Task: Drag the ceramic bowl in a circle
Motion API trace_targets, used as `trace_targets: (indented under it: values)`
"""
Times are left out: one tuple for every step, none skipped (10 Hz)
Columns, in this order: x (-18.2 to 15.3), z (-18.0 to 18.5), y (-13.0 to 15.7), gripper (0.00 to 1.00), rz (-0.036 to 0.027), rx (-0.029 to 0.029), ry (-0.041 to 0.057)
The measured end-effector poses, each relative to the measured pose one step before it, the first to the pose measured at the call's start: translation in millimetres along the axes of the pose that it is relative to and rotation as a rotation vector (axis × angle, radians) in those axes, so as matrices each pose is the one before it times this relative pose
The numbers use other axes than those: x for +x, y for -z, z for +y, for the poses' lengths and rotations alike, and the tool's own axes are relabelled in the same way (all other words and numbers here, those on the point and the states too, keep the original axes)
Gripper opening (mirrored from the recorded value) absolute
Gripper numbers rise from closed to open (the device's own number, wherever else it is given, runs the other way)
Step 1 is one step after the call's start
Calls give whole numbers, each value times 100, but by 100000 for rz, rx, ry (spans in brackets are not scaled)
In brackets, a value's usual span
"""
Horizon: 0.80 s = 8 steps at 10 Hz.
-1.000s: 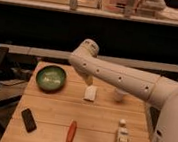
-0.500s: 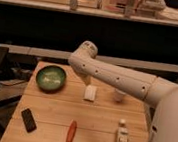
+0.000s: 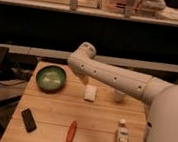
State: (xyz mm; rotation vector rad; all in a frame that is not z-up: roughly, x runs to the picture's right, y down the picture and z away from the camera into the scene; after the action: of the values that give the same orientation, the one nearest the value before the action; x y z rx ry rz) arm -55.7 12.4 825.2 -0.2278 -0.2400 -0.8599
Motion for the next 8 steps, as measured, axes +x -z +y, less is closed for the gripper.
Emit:
trace_targets:
  values:
    - [-199,-341,-475,80,-631,727,1161]
    - [-223,-306,-414,80,-605,499,1045]
    - [-109,-151,-282,80,-435,342,653]
    - [-70,-113,-372,80,-505,411,720]
    - [-100,-41,-633,80,-664,494,894]
    - [-184,-166,-724,80,-675,517,1053]
    - [-205,-260,-684,80,-708,429,1153]
    - [-269,-325,-677,80,-715,416,1141]
